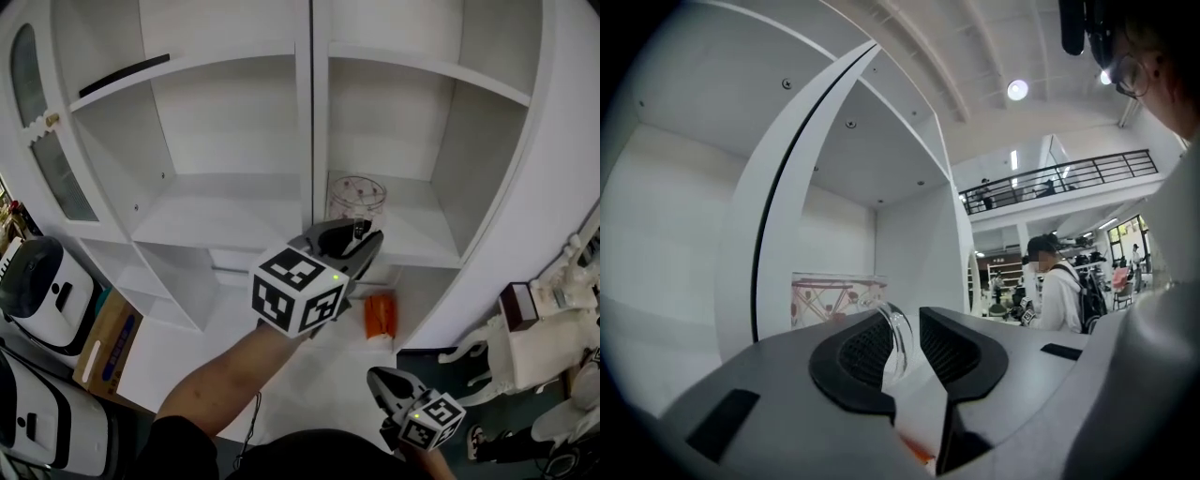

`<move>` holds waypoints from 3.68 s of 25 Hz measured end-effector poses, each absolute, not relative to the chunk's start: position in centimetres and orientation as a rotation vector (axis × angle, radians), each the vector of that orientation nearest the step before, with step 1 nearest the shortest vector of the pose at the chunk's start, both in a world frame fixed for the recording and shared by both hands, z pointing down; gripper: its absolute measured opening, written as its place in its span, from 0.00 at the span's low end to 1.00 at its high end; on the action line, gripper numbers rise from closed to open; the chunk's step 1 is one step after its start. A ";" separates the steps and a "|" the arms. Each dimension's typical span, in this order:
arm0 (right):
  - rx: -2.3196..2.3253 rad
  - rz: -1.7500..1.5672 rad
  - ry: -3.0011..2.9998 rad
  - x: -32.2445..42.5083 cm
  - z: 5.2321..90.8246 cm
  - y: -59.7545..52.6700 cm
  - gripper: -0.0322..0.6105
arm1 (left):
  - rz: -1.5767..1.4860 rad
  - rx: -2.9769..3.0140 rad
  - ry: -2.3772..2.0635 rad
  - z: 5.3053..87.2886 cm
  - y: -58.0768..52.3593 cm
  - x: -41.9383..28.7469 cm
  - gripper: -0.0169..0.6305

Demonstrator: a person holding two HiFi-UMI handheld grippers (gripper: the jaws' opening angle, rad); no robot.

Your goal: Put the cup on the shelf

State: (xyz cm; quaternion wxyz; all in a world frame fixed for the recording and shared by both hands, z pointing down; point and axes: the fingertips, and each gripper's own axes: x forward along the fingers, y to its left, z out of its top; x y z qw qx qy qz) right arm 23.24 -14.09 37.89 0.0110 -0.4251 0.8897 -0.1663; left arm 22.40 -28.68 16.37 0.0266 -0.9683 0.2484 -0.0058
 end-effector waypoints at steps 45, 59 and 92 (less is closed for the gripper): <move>-1.306 -0.632 2.712 24.2 38.8 -13.1 0.08 | -0.051 -2.810 0.905 17.5 -26.8 24.0 0.09; -1.120 -0.674 2.768 24.8 39.4 -11.9 0.08 | -0.082 -2.703 1.176 16.3 -29.5 22.9 0.09; -1.282 -0.297 2.720 17.7 36.2 -11.3 0.08 | -0.195 -3.075 1.200 39.8 -13.5 7.1 0.07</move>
